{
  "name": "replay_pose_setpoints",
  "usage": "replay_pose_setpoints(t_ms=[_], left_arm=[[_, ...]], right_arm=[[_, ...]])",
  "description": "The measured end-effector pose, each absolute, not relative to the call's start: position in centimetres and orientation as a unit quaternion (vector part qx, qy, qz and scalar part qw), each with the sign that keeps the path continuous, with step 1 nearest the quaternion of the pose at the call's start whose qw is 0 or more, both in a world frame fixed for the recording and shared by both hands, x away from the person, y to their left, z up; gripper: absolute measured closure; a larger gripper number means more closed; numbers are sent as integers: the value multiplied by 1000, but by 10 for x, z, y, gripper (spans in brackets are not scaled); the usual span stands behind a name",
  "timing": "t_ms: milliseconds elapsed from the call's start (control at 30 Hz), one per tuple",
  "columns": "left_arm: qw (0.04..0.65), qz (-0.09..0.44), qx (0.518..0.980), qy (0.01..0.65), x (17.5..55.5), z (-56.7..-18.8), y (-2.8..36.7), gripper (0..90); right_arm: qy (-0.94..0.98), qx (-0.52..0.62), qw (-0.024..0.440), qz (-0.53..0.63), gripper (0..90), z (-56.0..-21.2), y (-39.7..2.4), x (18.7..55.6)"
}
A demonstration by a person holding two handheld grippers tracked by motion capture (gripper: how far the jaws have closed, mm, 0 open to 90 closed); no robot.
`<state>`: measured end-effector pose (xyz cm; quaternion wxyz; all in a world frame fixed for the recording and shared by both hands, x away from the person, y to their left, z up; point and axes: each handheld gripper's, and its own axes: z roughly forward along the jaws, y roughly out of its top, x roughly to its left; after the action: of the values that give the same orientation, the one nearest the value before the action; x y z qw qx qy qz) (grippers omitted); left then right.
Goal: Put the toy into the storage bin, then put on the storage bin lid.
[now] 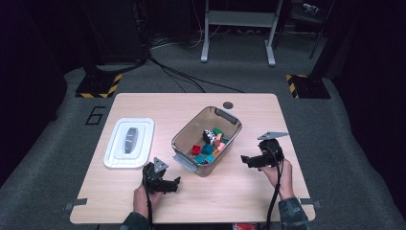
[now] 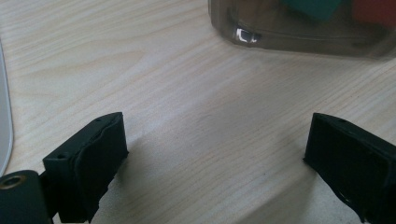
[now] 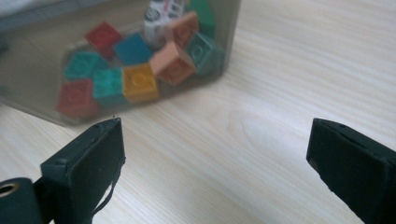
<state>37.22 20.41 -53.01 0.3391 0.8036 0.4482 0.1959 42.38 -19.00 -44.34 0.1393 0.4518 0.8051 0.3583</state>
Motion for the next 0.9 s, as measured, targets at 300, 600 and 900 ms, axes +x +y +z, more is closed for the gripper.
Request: replay_pose_setpoints(t_ms=[300, 600, 900], left_arm=[[346, 197, 796, 456, 372, -531, 203, 53], [346, 196, 797, 455, 372, -531, 203, 54], [342, 200, 800, 450, 373, -531, 204, 53]], right_arm=[[794, 476, 151, 347, 25, -476, -202, 414], [787, 491, 177, 329, 0, -509, -209, 409], [786, 486, 203, 324, 0, -528, -207, 406]])
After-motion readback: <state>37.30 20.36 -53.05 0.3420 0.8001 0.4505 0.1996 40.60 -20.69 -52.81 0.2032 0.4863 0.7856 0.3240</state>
